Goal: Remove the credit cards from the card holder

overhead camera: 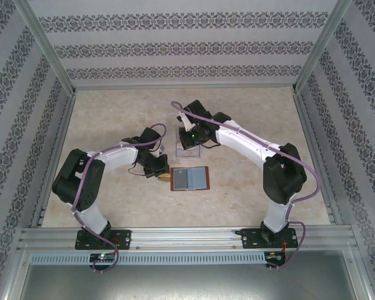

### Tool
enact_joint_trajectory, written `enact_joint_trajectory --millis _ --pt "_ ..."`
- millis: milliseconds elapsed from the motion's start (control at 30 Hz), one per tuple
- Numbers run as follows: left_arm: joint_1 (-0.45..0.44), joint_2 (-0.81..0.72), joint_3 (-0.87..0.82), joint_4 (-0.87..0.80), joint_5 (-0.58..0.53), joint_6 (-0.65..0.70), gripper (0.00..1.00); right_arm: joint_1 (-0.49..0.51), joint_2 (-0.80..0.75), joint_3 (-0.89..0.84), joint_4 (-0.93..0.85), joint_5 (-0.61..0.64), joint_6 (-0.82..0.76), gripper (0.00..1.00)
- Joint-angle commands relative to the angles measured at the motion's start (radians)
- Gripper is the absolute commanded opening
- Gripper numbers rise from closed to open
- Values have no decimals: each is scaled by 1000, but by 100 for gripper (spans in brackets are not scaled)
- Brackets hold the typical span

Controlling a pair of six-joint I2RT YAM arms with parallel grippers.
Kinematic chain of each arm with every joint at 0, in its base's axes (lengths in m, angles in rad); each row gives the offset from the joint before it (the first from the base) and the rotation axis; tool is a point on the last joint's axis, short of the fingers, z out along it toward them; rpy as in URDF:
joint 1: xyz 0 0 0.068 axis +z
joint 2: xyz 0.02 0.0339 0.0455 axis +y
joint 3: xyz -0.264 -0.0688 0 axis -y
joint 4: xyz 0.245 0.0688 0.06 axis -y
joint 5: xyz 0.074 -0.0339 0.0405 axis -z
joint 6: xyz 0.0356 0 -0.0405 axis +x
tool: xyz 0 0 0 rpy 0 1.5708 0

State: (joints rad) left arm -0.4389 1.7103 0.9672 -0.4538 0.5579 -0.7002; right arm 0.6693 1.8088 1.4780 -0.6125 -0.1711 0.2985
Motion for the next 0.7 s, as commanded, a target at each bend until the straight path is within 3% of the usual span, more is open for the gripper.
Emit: enact_joint_trajectory --millis 0,433,667 --pt "-14 28 26 41 39 6 4 19 -38 -74 80 -69 181 2" --pt "-25 73 6 46 54 16 1 54 -24 -277 188 -213 409 0" --pt "-24 85 -13 53 53 18 1 91 40 -294 227 -236 455 7"
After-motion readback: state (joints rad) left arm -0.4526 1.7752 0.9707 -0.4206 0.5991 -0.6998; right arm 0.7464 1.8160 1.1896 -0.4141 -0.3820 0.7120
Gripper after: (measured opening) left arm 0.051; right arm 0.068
